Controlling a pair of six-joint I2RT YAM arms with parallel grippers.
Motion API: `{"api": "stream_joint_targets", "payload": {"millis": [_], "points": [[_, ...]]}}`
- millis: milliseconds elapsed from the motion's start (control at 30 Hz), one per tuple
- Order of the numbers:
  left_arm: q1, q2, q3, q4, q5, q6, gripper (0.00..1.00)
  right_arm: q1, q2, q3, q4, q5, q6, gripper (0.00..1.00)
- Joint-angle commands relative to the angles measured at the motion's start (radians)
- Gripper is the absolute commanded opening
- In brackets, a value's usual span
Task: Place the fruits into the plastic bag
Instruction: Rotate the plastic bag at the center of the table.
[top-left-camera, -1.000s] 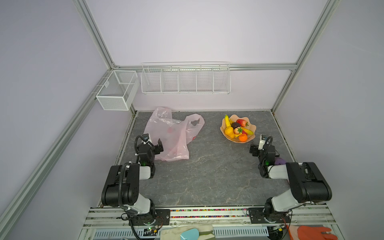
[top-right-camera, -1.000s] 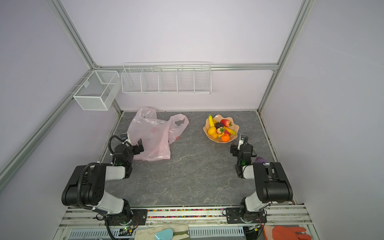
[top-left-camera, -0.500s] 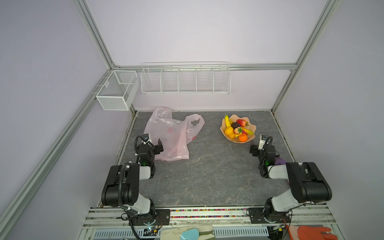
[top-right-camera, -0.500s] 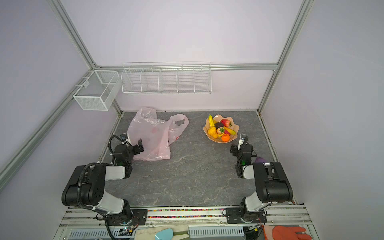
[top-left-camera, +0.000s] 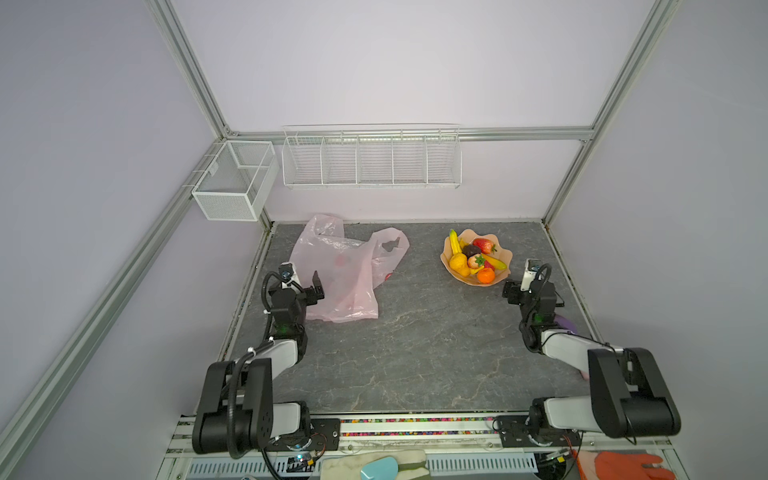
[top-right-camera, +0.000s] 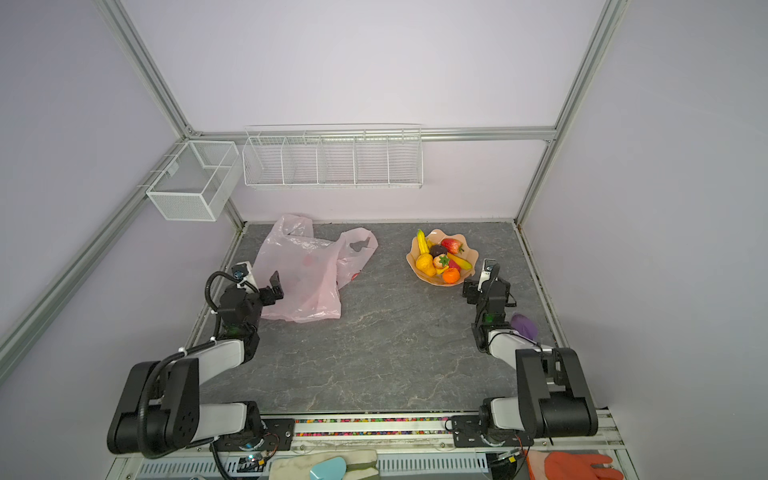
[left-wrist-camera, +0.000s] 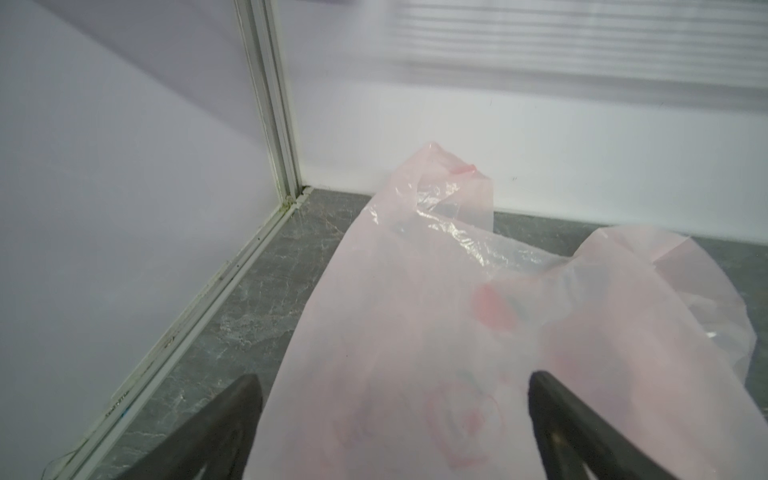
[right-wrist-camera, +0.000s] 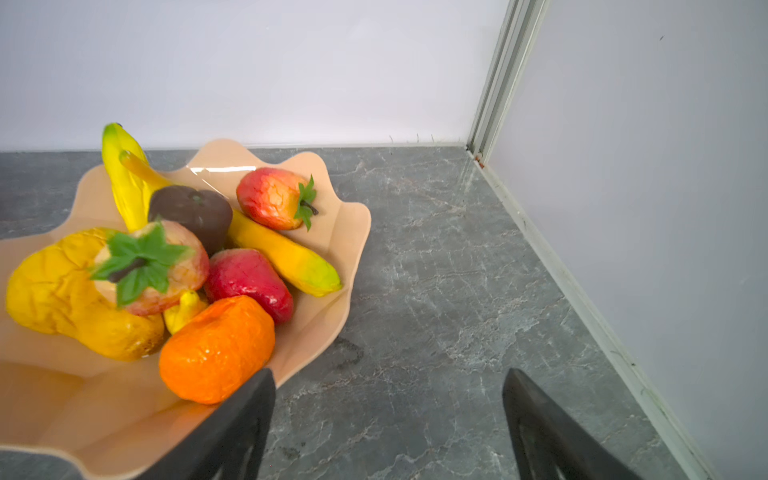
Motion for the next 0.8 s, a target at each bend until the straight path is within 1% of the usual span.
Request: {"api": "stream_joint_targets", "payload": {"millis": [0, 33, 100, 167, 233, 300, 400, 433, 567, 633, 700, 767], "points": [[-0.010, -0.141, 0.039, -0.186, -0.022, -0.058, 1.00, 0.025, -0.101, 0.014, -0.143, 0.053, -0.003, 0.88], [-0.017, -0.193, 0.053, -0.259, -0.036, -0.088, 1.00, 0.036, -0.141, 0.026, -0.197, 0.067, 0.003, 0.88], [-0.043, -0.293, 0.087, -0.395, -0.059, -0.137, 1.00, 0.048, -0.219, 0.059, -0.345, 0.098, 0.062, 0.88], [-0.084, -0.379, 0.121, -0.526, -0.097, -0.181, 1.00, 0.057, -0.303, 0.069, -0.439, 0.084, 0.102, 0.88], [-0.124, -0.452, 0.150, -0.644, -0.104, -0.221, 1.00, 0.067, -0.396, 0.069, -0.517, 0.062, 0.163, 0.88], [-0.149, -0.499, 0.175, -0.728, -0.088, -0.271, 1.00, 0.072, -0.461, 0.088, -0.615, 0.019, 0.221, 0.88], [-0.171, -0.520, 0.232, -0.841, -0.021, -0.330, 1.00, 0.074, -0.508, 0.132, -0.755, -0.043, 0.275, 0.88], [-0.180, -0.511, 0.261, -0.884, -0.006, -0.335, 1.00, 0.074, -0.514, 0.144, -0.788, -0.075, 0.276, 0.88], [-0.217, -0.360, 0.404, -1.022, 0.051, -0.344, 1.00, 0.075, -0.514, 0.198, -0.901, -0.180, 0.326, 0.88], [-0.265, -0.254, 0.500, -1.083, 0.058, -0.333, 1.00, 0.078, -0.506, 0.216, -0.942, -0.246, 0.369, 0.88], [-0.329, -0.142, 0.610, -1.149, 0.038, -0.307, 1.00, 0.081, -0.499, 0.224, -0.963, -0.311, 0.401, 0.88], [-0.386, -0.014, 0.728, -1.224, 0.011, -0.282, 1.00, 0.088, -0.497, 0.232, -0.982, -0.342, 0.438, 0.88]]}}
